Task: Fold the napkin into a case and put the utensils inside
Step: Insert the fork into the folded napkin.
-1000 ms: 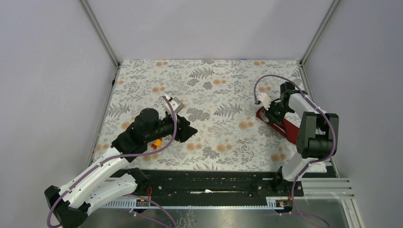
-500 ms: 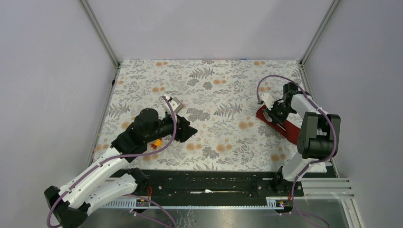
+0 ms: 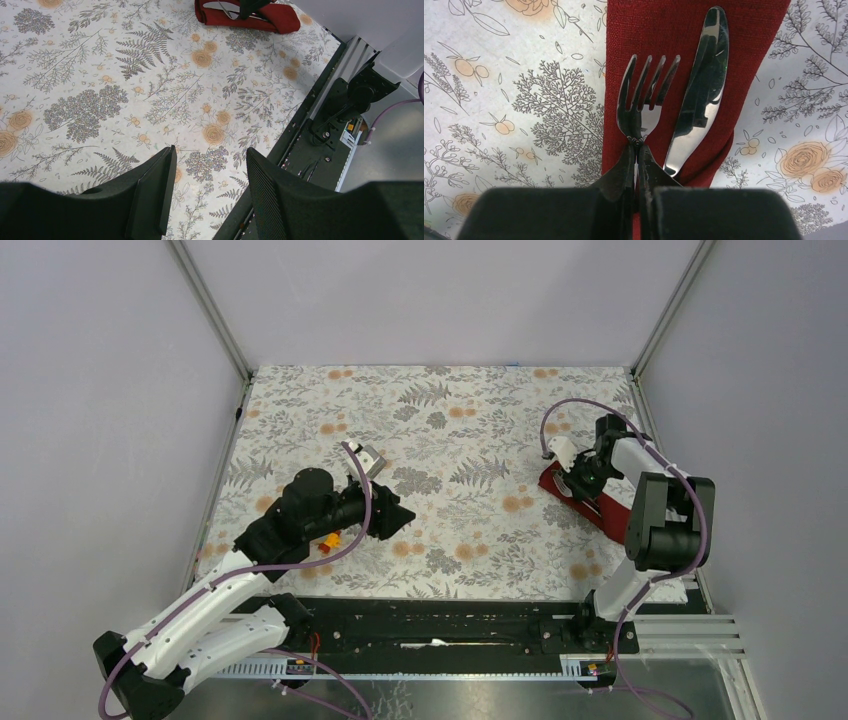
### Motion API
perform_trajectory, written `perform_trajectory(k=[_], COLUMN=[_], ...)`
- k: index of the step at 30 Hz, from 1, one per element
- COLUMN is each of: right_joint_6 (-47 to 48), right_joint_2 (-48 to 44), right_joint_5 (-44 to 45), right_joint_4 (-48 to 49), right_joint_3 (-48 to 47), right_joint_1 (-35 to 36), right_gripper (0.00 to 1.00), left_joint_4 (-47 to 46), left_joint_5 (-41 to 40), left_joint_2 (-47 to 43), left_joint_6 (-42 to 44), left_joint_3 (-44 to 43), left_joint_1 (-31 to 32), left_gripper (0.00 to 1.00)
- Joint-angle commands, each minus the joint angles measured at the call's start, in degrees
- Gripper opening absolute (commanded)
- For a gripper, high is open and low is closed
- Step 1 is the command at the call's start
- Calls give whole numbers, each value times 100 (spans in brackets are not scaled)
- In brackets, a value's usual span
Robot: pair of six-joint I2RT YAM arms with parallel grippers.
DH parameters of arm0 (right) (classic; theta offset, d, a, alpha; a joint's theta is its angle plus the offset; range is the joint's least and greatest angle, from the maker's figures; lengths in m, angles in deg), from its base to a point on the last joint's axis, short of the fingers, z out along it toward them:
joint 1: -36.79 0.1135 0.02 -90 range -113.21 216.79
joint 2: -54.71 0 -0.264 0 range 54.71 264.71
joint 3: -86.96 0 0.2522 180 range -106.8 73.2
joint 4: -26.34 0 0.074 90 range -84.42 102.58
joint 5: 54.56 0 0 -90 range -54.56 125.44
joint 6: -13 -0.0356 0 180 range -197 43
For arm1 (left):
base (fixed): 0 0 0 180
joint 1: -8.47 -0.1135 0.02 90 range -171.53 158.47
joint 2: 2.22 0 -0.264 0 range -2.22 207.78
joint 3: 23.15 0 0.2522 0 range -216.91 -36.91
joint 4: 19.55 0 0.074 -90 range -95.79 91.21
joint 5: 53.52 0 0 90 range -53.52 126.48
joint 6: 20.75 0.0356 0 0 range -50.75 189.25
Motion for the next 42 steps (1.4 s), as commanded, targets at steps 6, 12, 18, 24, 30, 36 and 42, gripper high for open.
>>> perform_trajectory(k=[6,12,18,24,30,36,42], right_joint_6=[-127,-235,-315,-373,-526,-991,-2714], right_joint_2=[239,295,285,176,-323,-1292,-2672], right_joint_5=[-120,-53,-10,-81,-201,-598,-806], right_joint_4=[123,232,291,364,631,832,600], right_joint_3=[-164,-157,-175,-93,268,505,153], right_joint_1=[-27,-27,-24,-28,-27,-6,806], right_gripper=[8,11,10,21,35,46,97], left_joint_4=[-166,-163,-172,-175,-185,-199,-274], left_joint_5=[-56,-53,-39,-21,-12,23,208], left_joint_2=[-5,3,18,18,2,0,65], left_joint_6=[37,37,28,28,28,36,48], left_joint_3=[9,11,14,17,17,39,41], left_joint_1=[28,21,18,11,17,-23,-216], left_gripper=[59,59,59,59,59,59,58])
